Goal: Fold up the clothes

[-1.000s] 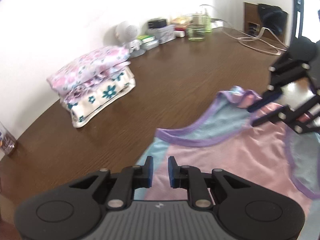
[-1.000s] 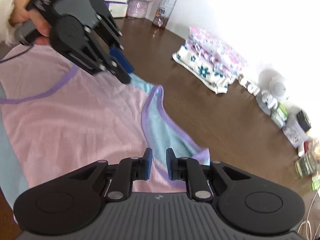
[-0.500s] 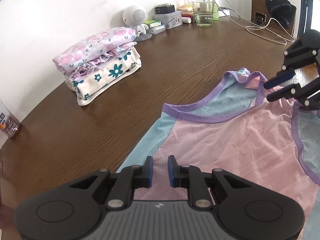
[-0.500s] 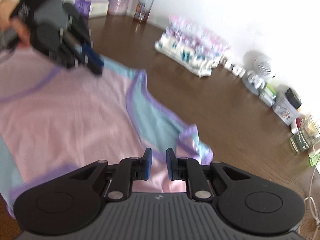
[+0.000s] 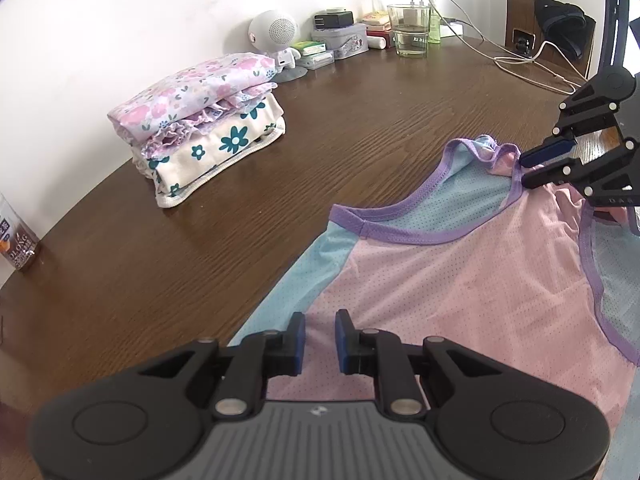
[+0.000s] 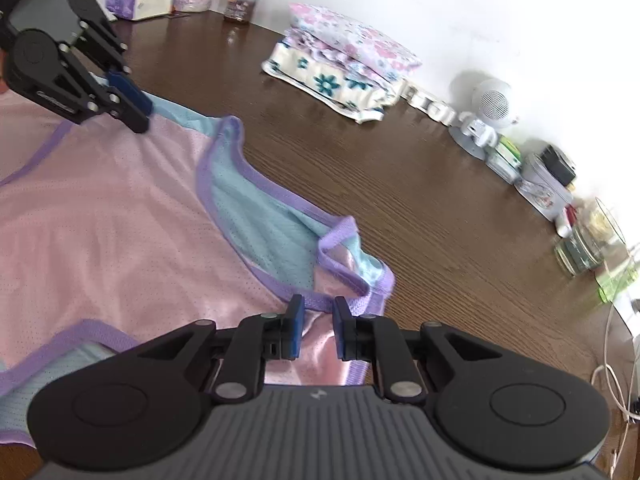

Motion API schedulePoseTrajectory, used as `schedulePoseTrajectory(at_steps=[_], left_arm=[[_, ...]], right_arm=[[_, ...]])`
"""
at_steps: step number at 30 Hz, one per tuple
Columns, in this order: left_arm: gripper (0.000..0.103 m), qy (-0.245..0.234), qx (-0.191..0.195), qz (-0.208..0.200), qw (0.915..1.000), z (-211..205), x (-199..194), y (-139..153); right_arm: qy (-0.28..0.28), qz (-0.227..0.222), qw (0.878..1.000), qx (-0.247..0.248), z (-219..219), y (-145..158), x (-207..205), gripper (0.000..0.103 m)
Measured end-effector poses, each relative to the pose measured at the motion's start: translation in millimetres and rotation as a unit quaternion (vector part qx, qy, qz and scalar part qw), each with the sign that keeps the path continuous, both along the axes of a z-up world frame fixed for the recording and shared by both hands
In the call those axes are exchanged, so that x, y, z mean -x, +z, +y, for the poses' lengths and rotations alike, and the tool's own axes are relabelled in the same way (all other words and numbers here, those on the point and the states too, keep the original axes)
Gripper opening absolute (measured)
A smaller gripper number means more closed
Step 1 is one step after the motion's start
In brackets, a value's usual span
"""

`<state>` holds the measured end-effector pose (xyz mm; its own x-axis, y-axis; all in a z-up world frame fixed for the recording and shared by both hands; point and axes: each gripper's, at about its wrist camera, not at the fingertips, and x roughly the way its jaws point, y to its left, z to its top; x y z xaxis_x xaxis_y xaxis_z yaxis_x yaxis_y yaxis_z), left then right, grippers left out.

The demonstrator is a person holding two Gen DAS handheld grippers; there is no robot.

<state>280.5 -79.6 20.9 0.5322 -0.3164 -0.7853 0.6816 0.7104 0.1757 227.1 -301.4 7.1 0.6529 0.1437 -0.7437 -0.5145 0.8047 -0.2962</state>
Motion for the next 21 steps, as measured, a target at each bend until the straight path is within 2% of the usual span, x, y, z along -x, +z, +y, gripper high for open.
schedulePoseTrajectory(at_steps=[5,9,14,16,18,21], left_arm=[[0.015,-0.003,-0.004,-0.005,1.0,-1.1,2.3,0.1],[0.015,-0.003,-0.002,-0.004,1.0,-0.2,2.6,-0.1],[0.015,-0.006,-0.002,-0.007,1.0,0.0,3.3,-0.7],[0.015,-0.006,-0.003,-0.007,1.0,-0.2,3.2,-0.8],[0.015,-0.006,-0.003,-0.008,0.9999,-0.3,3.1,-0.8],[0.015,-0.006,-0.003,-0.008,0.9999,-0.5,3.6,-0.6]], right_arm=[[0.026,-0.012,0.999,-0.016,8.7,11.1,-0.9,0.014],[0.031,0.018,0.998,-0.055,12.3,9.4,-10.3,0.014],[0.043,0.01,0.999,-0.025,21.2,-2.5,-9.2,0.014],[0.029,0.009,0.999,-0.019,20.4,-1.2,-12.6,0.014],[0.02,0.004,0.999,-0.035,18.0,3.0,-14.5,0.014],[0.048,0.001,0.997,-0.057,23.5,7.7,-7.7,0.014]])
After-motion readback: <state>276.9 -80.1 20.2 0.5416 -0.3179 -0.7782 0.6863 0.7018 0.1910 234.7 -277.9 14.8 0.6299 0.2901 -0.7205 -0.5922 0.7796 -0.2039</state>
